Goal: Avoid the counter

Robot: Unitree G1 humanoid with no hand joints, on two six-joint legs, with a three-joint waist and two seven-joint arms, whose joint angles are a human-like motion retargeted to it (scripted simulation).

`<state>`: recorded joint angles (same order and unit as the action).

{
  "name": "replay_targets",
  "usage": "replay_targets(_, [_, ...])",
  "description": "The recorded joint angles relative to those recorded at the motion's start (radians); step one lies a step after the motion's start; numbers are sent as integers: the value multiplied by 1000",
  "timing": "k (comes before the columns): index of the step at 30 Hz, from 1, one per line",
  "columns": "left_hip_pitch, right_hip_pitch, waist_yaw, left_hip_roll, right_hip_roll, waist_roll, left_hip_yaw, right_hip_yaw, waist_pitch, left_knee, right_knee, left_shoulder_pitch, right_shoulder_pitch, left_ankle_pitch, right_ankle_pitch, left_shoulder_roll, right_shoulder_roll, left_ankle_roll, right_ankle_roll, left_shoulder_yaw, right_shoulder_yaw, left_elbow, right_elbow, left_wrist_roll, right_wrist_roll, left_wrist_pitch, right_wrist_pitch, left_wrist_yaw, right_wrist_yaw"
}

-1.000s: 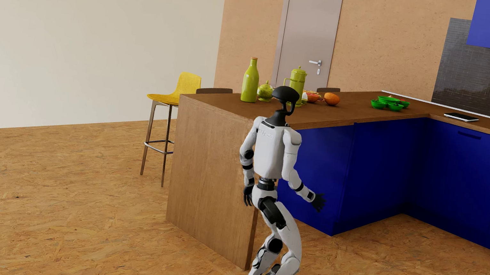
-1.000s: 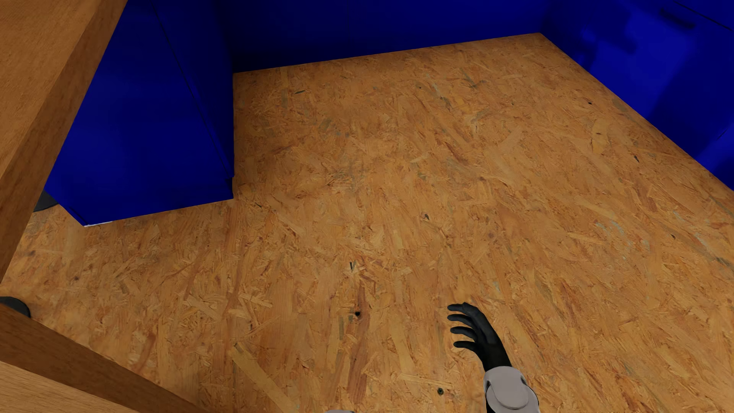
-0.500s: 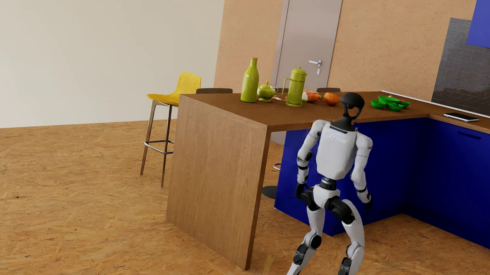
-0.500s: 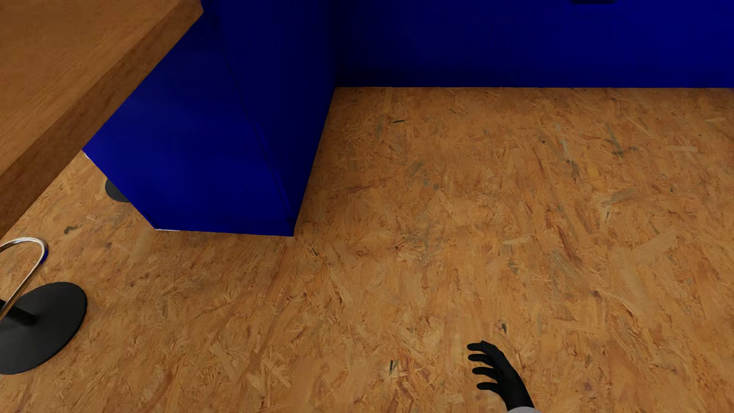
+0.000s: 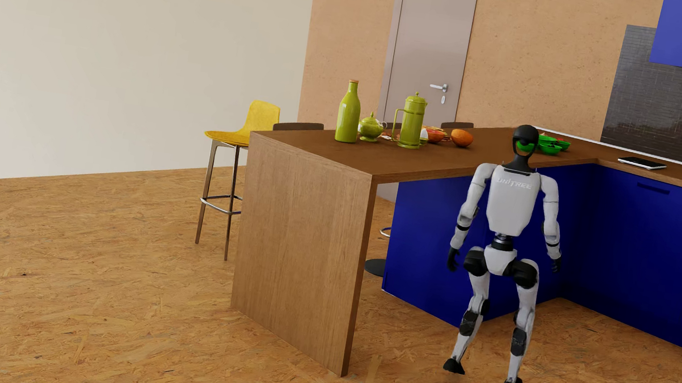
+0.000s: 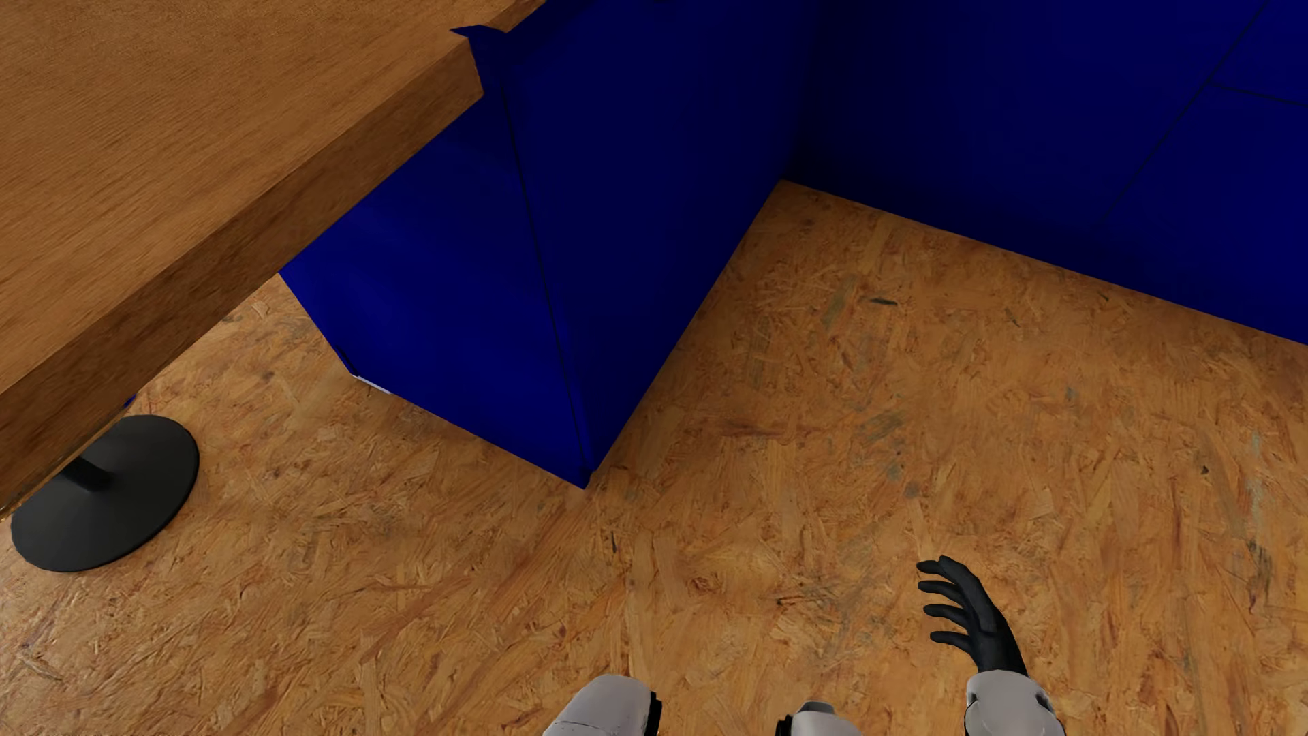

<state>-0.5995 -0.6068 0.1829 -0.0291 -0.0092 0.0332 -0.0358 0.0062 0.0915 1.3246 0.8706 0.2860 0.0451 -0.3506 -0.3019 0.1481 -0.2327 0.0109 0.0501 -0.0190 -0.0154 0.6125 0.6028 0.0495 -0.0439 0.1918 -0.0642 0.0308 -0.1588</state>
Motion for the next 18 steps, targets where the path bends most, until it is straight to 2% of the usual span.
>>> replay_targets(1, [-34,38,7,31,5,27,-31,6,6,-171,-31,22,-36,-110,-9,1,26,2,40,20,35,7,-1,59,3,-19,13,-50,3])
replay_targets(2, [-17,63,-3,79,22,51,-52,25,6,-380,-37,17,-53,-61,-13,1,59,1,20,-2,83,36,33,118,0,-37,9,-92,19])
replay_targets(3, [38,68,-37,79,6,34,-23,39,28,-445,7,-36,-44,2,-18,24,95,-53,-25,-45,102,77,38,155,-6,-50,14,-135,49])
replay_targets(4, [61,71,-84,68,-3,11,-9,36,39,-451,10,-80,-7,-15,-37,39,93,-46,-66,-41,101,31,34,158,-12,-64,10,-159,92])
replay_targets(6, [103,95,-161,54,-13,-38,13,28,43,-461,-2,-162,80,-36,-86,12,49,-40,-121,-54,62,6,37,97,-28,-142,17,-129,181])
replay_targets(7, [112,119,-173,55,-15,-62,18,35,42,-458,-27,-183,104,-16,-85,4,30,-40,-85,-58,53,-2,41,42,-29,-198,38,-103,206])
replay_targets(8, [112,154,-173,56,-17,-71,17,35,40,-444,-76,-192,123,23,-70,-9,11,-7,6,-59,29,-13,26,-17,-22,-249,65,-80,215])
replay_targets(9, [105,177,-166,64,-16,-69,24,25,25,-449,-116,-185,147,49,-62,2,11,94,47,-64,7,-15,10,-68,-7,-284,80,-70,203])
replay_targets(10, [128,182,-154,73,-5,-63,20,19,14,-502,-101,-161,134,17,-40,5,47,177,22,-43,23,-8,3,-92,9,-291,101,-69,174])
replay_targets(11, [155,171,-144,81,3,-55,4,15,-2,-553,-66,-143,101,-7,-28,20,80,76,-24,-44,53,9,-7,-96,25,-273,127,-71,143])
replay_targets(12, [171,165,-125,73,-13,-57,1,12,-18,-584,-45,-146,77,7,-43,25,72,-65,-54,-49,95,25,-22,-92,40,-230,143,-71,116])
replay_targets(13, [172,193,-117,62,-19,-46,-1,22,-33,-580,-84,-119,62,1,-77,-4,57,-60,-41,-49,79,5,-10,-92,51,-182,130,-59,104])
replay_targets(14, [179,208,-107,50,-34,-47,8,34,-45,-589,-104,-101,63,3,-98,-7,59,-56,2,-60,52,17,0,-92,60,-147,115,-48,97])
replay_targets(15, [188,217,-99,49,-35,-40,6,33,-47,-605,-118,-97,74,11,-92,5,57,-56,6,-48,50,25,-6,-85,68,-118,111,-44,96])
replay_targets(18, [218,246,-113,55,-29,-8,14,39,-31,-645,-166,-92,89,37,-59,0,42,-54,-5,-46,50,24,4,-59,88,-96,124,-25,115])
